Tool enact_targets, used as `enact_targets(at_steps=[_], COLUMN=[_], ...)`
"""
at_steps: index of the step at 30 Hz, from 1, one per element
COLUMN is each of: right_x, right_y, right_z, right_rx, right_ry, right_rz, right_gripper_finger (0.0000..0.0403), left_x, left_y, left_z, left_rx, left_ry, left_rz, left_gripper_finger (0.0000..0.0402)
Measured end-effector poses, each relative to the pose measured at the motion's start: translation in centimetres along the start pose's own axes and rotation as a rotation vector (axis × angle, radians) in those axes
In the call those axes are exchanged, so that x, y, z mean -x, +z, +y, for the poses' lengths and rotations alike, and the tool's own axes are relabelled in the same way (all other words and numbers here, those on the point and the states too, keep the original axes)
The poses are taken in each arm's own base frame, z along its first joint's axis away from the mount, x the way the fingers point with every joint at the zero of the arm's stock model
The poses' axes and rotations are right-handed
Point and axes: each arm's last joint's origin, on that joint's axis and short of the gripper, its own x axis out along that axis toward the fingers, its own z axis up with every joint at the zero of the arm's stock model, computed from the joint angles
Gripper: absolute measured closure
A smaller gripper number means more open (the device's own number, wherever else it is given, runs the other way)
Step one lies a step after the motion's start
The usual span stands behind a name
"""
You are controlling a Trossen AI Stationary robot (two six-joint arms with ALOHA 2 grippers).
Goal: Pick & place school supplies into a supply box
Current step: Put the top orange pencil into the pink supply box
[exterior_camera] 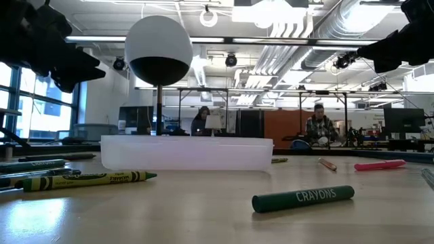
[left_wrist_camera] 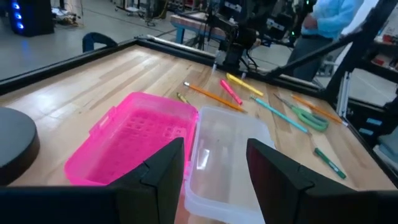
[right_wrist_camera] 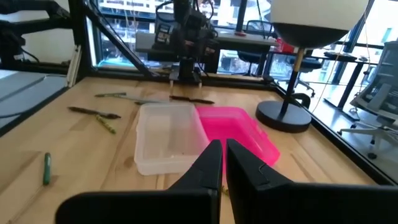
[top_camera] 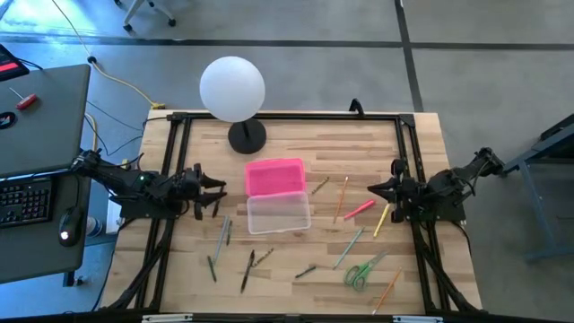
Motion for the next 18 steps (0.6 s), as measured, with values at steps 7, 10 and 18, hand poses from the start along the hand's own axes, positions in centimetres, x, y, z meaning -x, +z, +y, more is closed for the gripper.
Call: enact_targets(at_steps=[7, 10, 18], right_x=[0.0, 0.0, 0.1], right_y=[0.2, 0.2, 1.6], right_z=[0.0, 0.0, -0.1], right_rx=[0.02, 0.025, -0.057], right_ry=[-0.001, -0.004, -0.009], right_rz=[-0.017, -0.015, -0.146], right_gripper_finger=[0.0402, 0.0402, 0.0402], left_x=[0.1, 0.1, 0.3], left_y=[1.2, 1.6, 2.3], left_z=[-0.4, -0.5, -0.3], left_rx=[0.074, 0.081, 0.108], left_ry=[-0.06, -0.052, 0.02], left_rz=[-0.11, -0.146, -0.231], left_gripper_finger=[0.0195, 0.0195, 0.0195])
